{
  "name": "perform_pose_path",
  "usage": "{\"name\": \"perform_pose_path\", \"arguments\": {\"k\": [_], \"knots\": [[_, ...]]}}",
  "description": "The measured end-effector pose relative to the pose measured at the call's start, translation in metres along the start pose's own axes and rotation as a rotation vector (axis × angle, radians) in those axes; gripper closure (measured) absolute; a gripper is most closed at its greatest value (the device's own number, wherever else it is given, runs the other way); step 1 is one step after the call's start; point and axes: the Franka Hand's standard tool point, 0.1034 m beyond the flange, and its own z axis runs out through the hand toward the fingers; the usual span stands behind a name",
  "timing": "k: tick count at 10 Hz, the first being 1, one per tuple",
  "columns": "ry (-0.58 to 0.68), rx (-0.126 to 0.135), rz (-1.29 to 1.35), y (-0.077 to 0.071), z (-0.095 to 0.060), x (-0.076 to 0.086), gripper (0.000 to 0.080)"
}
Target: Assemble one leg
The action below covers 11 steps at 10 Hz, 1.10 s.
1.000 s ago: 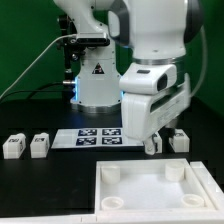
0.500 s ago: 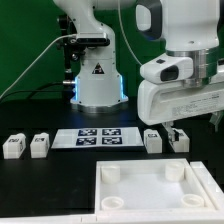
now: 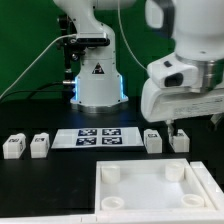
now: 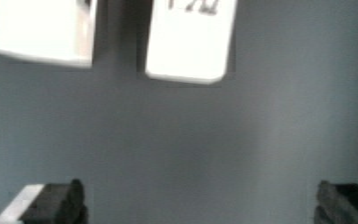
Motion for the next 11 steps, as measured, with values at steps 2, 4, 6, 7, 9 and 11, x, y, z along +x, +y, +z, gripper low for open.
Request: {"name": "perform_pose_path", "arguments": {"k": [2,4,6,7,9,11], "knots": [[-0.208,-0.007,0.03,0.003,0.005,-0.002,0.015],[-0.374,-0.02,0.027,0.005,0.007,-0.004,0.015],[-0.485,-0.026,0.026,0.006,0.012,-0.001,0.015],[-0.487,-0.03,0.028,0.005,0.014,-0.005,0.015],[-0.529,-0.04,0.029,0.001,0.032,-0.023,0.015],[-0.537,-0.043,0.028,0.0,0.051,-0.035,0.015]]}}
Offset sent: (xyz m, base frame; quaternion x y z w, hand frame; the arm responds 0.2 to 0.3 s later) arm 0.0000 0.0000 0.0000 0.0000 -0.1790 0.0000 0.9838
